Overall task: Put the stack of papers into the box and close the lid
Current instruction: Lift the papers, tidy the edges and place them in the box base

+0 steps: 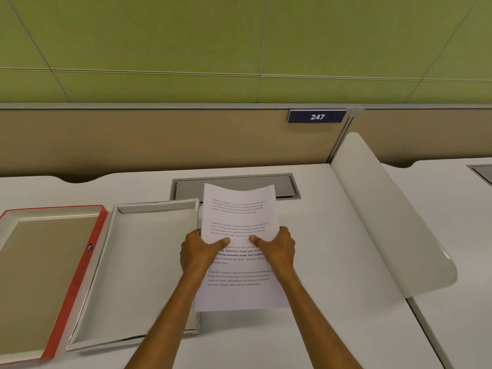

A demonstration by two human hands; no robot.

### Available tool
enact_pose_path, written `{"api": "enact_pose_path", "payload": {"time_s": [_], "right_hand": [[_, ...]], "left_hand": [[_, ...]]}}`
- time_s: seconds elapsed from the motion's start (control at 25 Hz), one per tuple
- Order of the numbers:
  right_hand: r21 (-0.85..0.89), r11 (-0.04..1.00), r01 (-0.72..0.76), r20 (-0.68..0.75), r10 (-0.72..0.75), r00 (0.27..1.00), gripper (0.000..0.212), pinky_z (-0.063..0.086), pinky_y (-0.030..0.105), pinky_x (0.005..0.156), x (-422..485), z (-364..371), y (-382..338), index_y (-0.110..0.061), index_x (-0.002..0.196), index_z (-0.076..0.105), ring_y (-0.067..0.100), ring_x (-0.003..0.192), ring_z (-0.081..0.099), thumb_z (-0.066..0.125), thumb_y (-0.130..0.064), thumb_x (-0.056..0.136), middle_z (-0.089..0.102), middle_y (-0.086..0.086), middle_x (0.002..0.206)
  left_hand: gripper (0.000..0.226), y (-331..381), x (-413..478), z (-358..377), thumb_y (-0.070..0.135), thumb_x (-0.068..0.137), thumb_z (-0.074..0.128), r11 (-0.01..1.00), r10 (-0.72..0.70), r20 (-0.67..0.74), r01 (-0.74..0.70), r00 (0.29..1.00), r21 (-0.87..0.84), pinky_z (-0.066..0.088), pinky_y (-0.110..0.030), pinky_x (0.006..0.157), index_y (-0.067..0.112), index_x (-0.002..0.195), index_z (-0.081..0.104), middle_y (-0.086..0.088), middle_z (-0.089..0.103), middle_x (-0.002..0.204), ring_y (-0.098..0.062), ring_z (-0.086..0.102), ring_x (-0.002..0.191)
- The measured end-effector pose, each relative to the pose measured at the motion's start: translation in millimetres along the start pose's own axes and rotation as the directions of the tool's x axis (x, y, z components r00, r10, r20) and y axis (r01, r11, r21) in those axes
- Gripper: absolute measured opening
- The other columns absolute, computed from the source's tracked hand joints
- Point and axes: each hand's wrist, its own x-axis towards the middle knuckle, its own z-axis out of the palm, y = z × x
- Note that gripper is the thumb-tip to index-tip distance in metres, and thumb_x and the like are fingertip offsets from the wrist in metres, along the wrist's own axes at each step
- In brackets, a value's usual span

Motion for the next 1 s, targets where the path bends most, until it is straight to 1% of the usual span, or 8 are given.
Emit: {"api": "enact_pose_path", "payload": {"time_s": [0.2, 0.4, 0.48, 0.56, 0.64, 0.76, 0.88, 1.0], "right_hand": [[-0.020, 1.000, 0.006, 0.048, -0.005, 0.999, 0.060, 0.055, 0.032, 0.075, -25, 49, -15, -0.012, 0.112, 0.049, 0.026, 0.101, 0.067, 0.084, -0.038, 0.071, 0.065, 0.008, 0.118], [-0.023, 1.000, 0.015, 0.102, -0.013, 0.995, 0.057, 0.052, 0.026, 0.068, -50, 105, -32, -0.016, 0.106, 0.044, 0.020, 0.094, 0.065, 0.083, -0.039, 0.072, 0.064, 0.006, 0.116], [-0.037, 0.999, 0.018, 0.120, -0.013, 0.993, 0.057, 0.050, 0.024, 0.065, -60, 127, -38, -0.017, 0.103, 0.042, 0.019, 0.092, 0.063, 0.083, -0.039, 0.072, 0.063, 0.006, 0.115], [-0.051, 0.998, 0.021, 0.132, -0.014, 0.991, 0.057, 0.051, 0.025, 0.068, -67, 147, -43, -0.017, 0.102, 0.040, 0.022, 0.098, 0.065, 0.083, -0.038, 0.072, 0.063, 0.007, 0.115], [-0.057, 0.998, 0.028, 0.149, -0.019, 0.989, 0.056, 0.051, 0.026, 0.070, -74, 166, -47, -0.016, 0.101, 0.040, 0.024, 0.101, 0.064, 0.083, -0.037, 0.072, 0.062, 0.008, 0.116], [-0.071, 0.997, 0.029, 0.164, -0.017, 0.986, 0.057, 0.052, 0.027, 0.073, -80, 190, -52, -0.014, 0.103, 0.041, 0.025, 0.105, 0.063, 0.084, -0.035, 0.072, 0.062, 0.009, 0.118], [-0.086, 0.996, 0.025, 0.163, -0.011, 0.987, 0.062, 0.055, 0.034, 0.084, -81, 208, -54, -0.010, 0.113, 0.044, 0.027, 0.109, 0.062, 0.083, -0.035, 0.073, 0.061, 0.010, 0.120], [-0.085, 0.996, 0.024, 0.174, -0.009, 0.985, 0.059, 0.053, 0.028, 0.078, -79, 218, -55, -0.012, 0.111, 0.043, 0.026, 0.107, 0.063, 0.083, -0.033, 0.073, 0.061, 0.009, 0.121]], "left_hand": [[0.039, -27, 6, -49, 0.038, 0.068, 0.086, 0.999, -0.031, -0.017, 0.031, 0.999, -0.010, 0.061, -0.039, 0.071, 0.020, 0.097, 0.067, -0.009, 0.075, 0.108, -0.026, 0.072, 0.081], [0.036, -56, 16, -100, 0.035, 0.070, 0.085, 0.998, -0.059, -0.050, 0.059, 0.997, 0.006, 0.057, -0.030, 0.064, 0.019, 0.097, 0.066, -0.011, 0.075, 0.110, -0.023, 0.069, 0.077], [0.040, -69, 22, -120, 0.035, 0.070, 0.085, 0.997, -0.080, -0.063, 0.081, 0.995, 0.011, 0.060, -0.036, 0.067, 0.015, 0.100, 0.069, -0.010, 0.075, 0.109, -0.025, 0.072, 0.081], [0.044, -80, 27, -137, 0.034, 0.069, 0.086, 0.995, -0.097, -0.060, 0.097, 0.993, -0.002, 0.062, -0.044, 0.074, 0.012, 0.105, 0.071, -0.010, 0.076, 0.108, -0.027, 0.073, 0.084], [0.043, -91, 32, -152, 0.032, 0.069, 0.086, 0.994, -0.105, -0.058, 0.104, 0.993, -0.026, 0.062, -0.047, 0.076, 0.012, 0.105, 0.072, -0.011, 0.076, 0.107, -0.029, 0.073, 0.085], [0.038, -104, 39, -170, 0.030, 0.071, 0.085, 0.993, -0.118, -0.062, 0.117, 0.991, -0.028, 0.062, -0.043, 0.074, 0.014, 0.101, 0.071, -0.011, 0.076, 0.107, -0.028, 0.073, 0.084], [0.039, -113, 51, -181, 0.030, 0.072, 0.084, 0.992, -0.123, -0.049, 0.121, 0.991, -0.032, 0.061, -0.045, 0.077, 0.013, 0.104, 0.070, -0.011, 0.075, 0.110, -0.028, 0.073, 0.088], [0.040, -119, 61, -185, 0.031, 0.073, 0.083, 0.992, -0.124, -0.038, 0.123, 0.992, -0.027, 0.061, -0.046, 0.078, 0.013, 0.106, 0.069, -0.010, 0.075, 0.111, -0.028, 0.073, 0.089]]}}
